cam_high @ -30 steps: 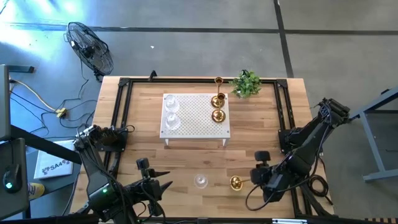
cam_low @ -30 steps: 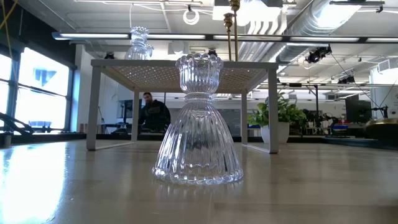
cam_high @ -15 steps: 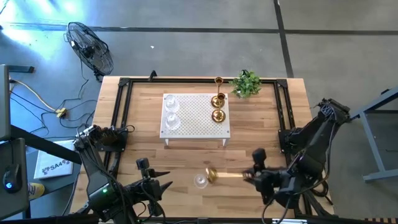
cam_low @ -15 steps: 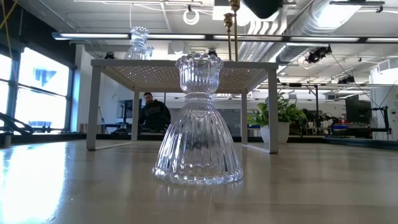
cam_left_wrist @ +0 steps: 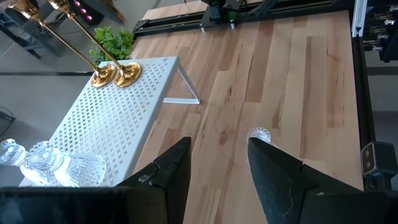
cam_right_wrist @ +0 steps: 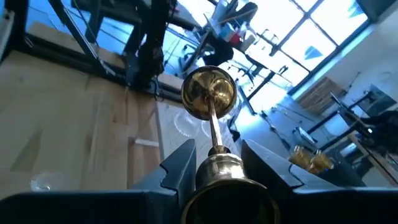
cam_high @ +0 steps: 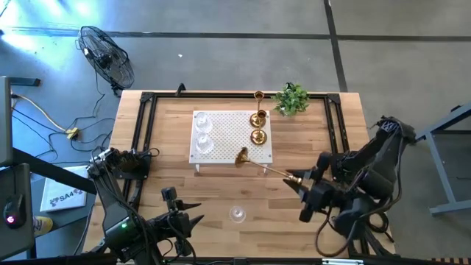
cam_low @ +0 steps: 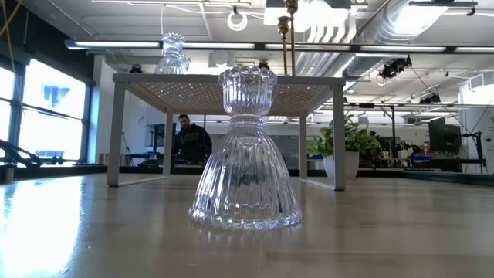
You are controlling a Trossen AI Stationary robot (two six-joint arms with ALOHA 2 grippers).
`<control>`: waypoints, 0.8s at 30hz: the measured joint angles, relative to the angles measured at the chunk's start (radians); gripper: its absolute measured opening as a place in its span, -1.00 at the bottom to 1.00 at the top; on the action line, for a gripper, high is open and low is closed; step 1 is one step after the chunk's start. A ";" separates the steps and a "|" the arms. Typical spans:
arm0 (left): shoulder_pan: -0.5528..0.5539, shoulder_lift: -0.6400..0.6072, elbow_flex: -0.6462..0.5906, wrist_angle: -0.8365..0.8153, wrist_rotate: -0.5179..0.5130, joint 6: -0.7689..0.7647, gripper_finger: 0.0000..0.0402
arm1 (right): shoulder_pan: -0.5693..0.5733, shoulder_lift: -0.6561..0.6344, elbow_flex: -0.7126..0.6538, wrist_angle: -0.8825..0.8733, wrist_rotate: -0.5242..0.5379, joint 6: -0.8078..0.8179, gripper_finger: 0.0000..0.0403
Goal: Pick & Place candle stick holders
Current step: Put the gold candle holder on the shelf aligned with the other gold candle holders
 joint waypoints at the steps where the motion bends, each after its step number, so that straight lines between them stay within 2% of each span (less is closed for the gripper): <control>1: 0.000 0.000 0.000 0.000 0.000 0.000 -0.23 | -0.004 0.001 0.020 0.008 -0.001 -0.027 -0.45; 4: 0.000 0.000 0.000 0.000 0.000 0.000 -0.23 | -0.021 0.001 0.106 0.014 -0.027 -0.083 -0.45; 6: 0.000 0.000 0.000 0.000 0.000 0.000 -0.23 | -0.038 0.001 0.181 0.006 -0.086 -0.091 -0.45; 9: 0.000 0.000 0.000 0.000 0.000 0.000 -0.23 | -0.069 0.001 0.288 -0.046 -0.189 -0.085 -0.45; 12: 0.000 0.000 0.000 0.000 -0.001 0.000 -0.23 | -0.103 0.001 0.381 -0.120 -0.220 -0.070 -0.45; 18: 0.000 0.000 0.000 0.000 -0.001 -0.002 -0.23 | -0.219 0.001 0.519 -0.321 -0.348 0.103 -0.45; 24: 0.000 0.000 0.000 0.000 -0.002 -0.003 -0.23 | -0.348 0.001 0.533 -0.529 -0.514 0.289 -0.45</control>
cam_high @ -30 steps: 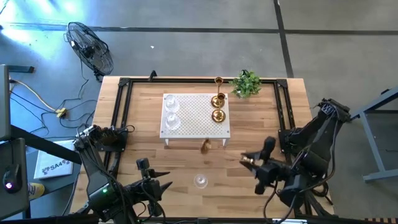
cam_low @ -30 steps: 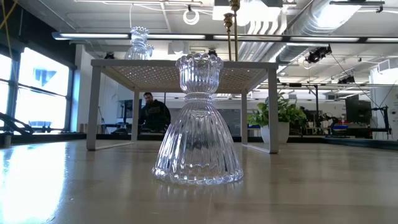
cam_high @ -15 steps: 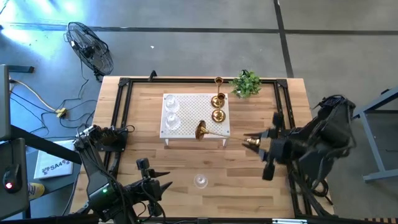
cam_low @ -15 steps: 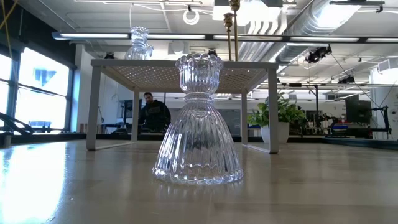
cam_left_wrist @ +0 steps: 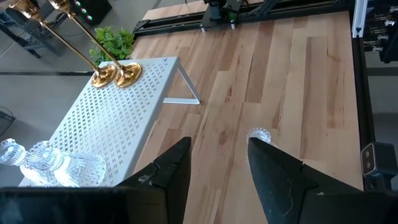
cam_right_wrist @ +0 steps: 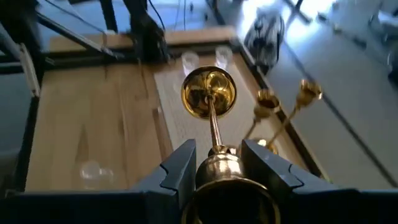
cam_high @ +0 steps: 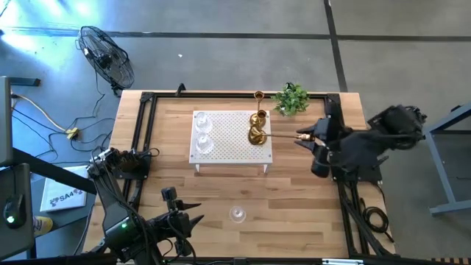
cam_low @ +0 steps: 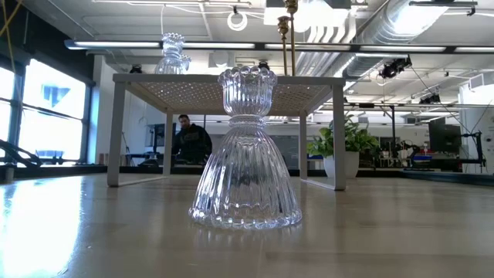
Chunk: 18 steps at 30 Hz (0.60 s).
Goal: Pick & Place candle stick holders
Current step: Put the gold candle holder on the shelf aligned with the other gold candle holders
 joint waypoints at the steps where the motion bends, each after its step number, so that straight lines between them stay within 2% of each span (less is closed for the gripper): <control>1: 0.000 0.000 0.000 0.000 0.000 0.000 -0.23 | -0.018 0.000 -0.009 -0.014 -0.029 0.017 -0.45; 6: 0.000 0.000 0.000 0.000 -0.001 0.000 -0.23 | -0.067 0.009 -0.078 -0.010 -0.183 0.028 -0.45; 12: 0.000 0.000 0.000 0.000 -0.006 0.000 -0.23 | -0.119 0.064 -0.175 -0.012 -0.304 0.048 -0.45; 18: 0.000 0.000 0.000 0.000 -0.006 0.000 -0.23 | -0.178 0.140 -0.186 -0.013 -0.443 0.004 -0.45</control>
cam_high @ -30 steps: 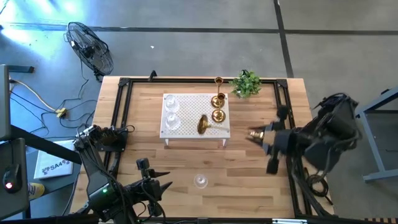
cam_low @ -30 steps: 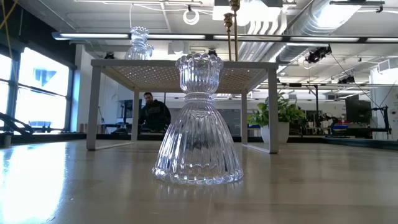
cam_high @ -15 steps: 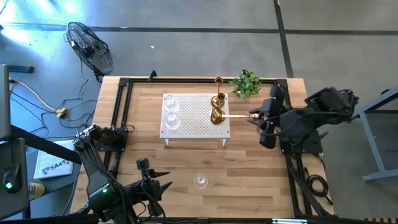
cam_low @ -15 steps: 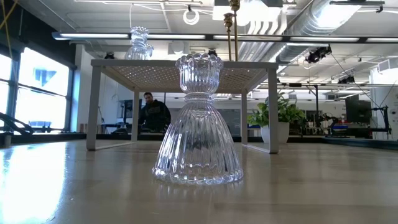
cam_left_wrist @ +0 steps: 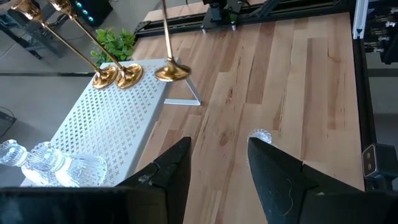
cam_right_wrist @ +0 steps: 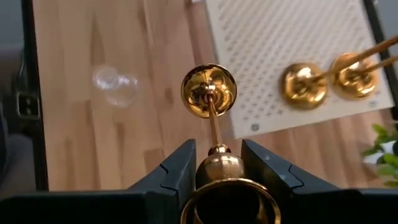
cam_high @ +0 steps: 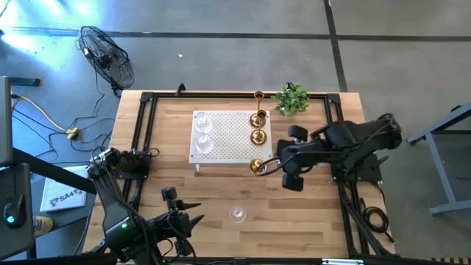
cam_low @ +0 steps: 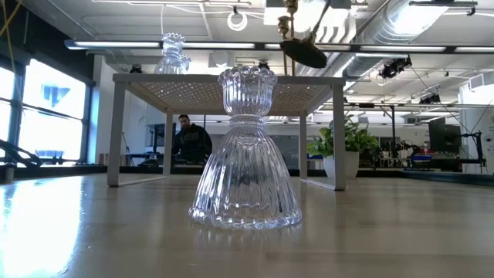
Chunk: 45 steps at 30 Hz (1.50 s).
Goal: Pick & Place candle stick holders
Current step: Put the gold candle holder on the shelf aligned with the other gold candle holders
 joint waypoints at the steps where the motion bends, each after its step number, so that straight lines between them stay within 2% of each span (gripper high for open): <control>1: 0.000 0.000 0.000 0.000 0.000 0.000 -0.23 | -0.007 0.007 0.000 -0.008 -0.011 -0.003 -0.45; 11: 0.000 0.000 0.000 0.000 0.000 0.018 -0.23 | -0.083 0.020 0.012 -0.074 -0.077 -0.007 -0.45; 25: 0.000 0.000 0.000 0.000 -0.003 0.018 -0.23 | -0.048 0.019 0.101 -0.097 -0.042 -0.003 -0.45; 45: 0.000 0.000 0.000 0.000 -0.023 0.018 -0.23 | -0.222 0.019 0.101 -0.080 -0.126 -0.083 -0.45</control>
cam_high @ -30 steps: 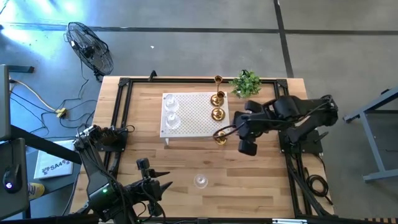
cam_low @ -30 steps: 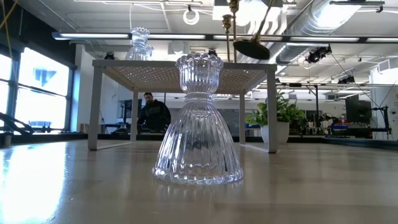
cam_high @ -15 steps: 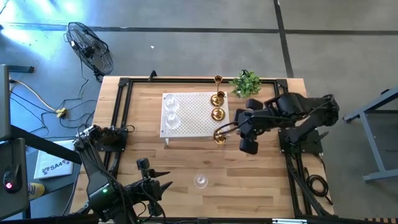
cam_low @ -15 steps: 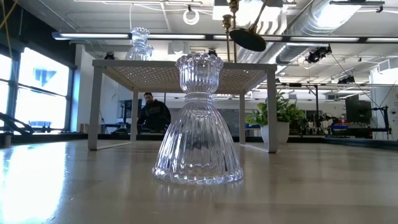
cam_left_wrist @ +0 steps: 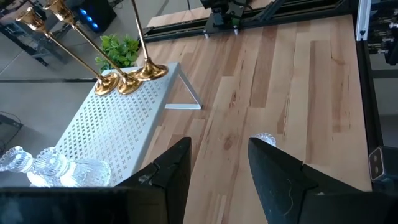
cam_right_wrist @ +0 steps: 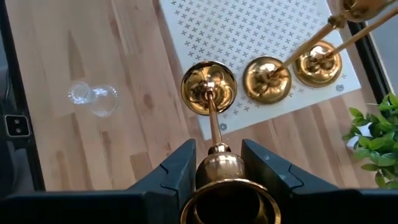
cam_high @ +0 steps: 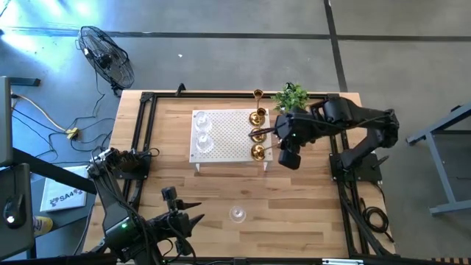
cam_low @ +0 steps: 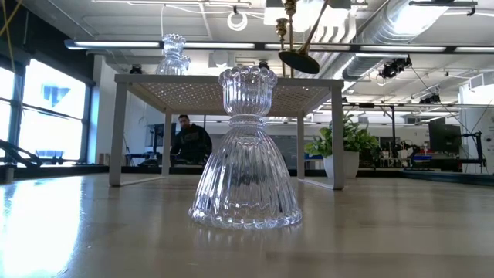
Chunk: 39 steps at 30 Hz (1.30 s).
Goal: Pick & Place candle stick holders
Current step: Put the gold candle holder on the shelf aligned with the other gold candle holders
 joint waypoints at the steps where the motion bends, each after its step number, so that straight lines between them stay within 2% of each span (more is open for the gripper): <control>1: 0.000 0.000 0.000 0.000 0.000 0.000 -0.23 | -0.007 0.000 0.000 0.000 -0.004 -0.002 -0.45; 24: 0.000 0.000 0.000 0.000 0.004 0.000 -0.23 | -0.026 0.051 0.001 -0.018 -0.020 -0.029 -0.45; 39: 0.000 0.000 0.000 0.000 0.005 0.000 -0.23 | -0.026 0.052 0.111 -0.021 0.000 -0.030 -0.45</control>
